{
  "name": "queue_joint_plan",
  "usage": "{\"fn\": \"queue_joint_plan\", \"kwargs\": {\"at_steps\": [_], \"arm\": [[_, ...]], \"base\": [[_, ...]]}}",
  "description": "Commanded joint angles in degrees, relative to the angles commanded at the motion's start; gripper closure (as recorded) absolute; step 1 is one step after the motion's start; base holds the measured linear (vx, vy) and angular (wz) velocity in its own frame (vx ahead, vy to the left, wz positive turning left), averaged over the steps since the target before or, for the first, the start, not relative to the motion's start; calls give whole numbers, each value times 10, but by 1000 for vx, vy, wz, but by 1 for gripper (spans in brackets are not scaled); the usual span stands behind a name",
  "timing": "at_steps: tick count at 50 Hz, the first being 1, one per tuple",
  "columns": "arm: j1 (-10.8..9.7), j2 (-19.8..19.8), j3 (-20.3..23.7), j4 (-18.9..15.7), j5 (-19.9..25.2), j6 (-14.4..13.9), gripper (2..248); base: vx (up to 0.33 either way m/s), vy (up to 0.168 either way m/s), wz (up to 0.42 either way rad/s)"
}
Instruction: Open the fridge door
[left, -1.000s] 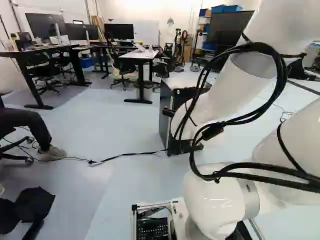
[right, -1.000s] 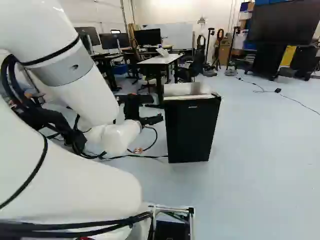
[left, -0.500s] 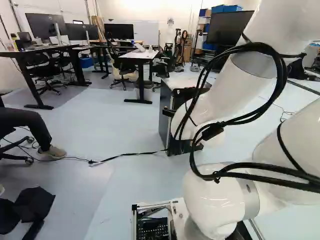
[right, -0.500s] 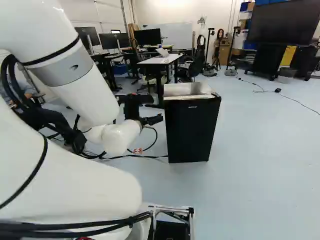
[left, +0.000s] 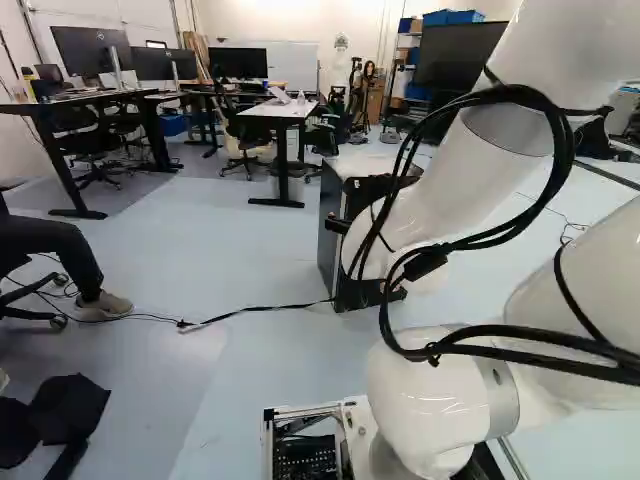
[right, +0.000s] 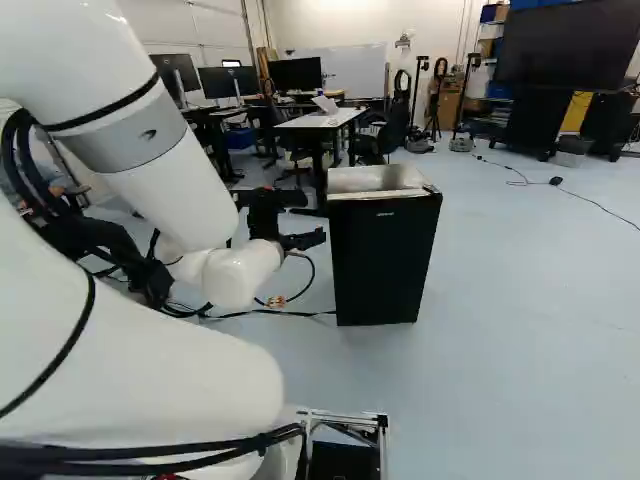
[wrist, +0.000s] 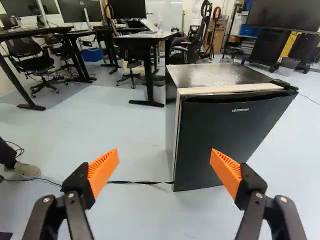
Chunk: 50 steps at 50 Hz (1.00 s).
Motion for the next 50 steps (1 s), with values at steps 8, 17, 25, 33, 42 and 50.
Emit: {"fn": "queue_joint_plan", "kwargs": {"at_steps": [8, 17, 25, 33, 42, 50], "arm": [[0, -4, -3, 0, 0, 0, 3], [0, -16, -13, 0, 0, 0, 3], [0, -29, -25, 0, 0, 0, 3], [1, -41, -36, 0, 0, 0, 3], [6, -54, -47, 3, 0, 0, 3], [13, -65, -57, 7, 0, 0, 3]], "base": [[0, 0, 0], [0, 0, 0], [0, 0, 0], [0, 0, 0], [0, 0, 0], [0, 0, 0]]}}
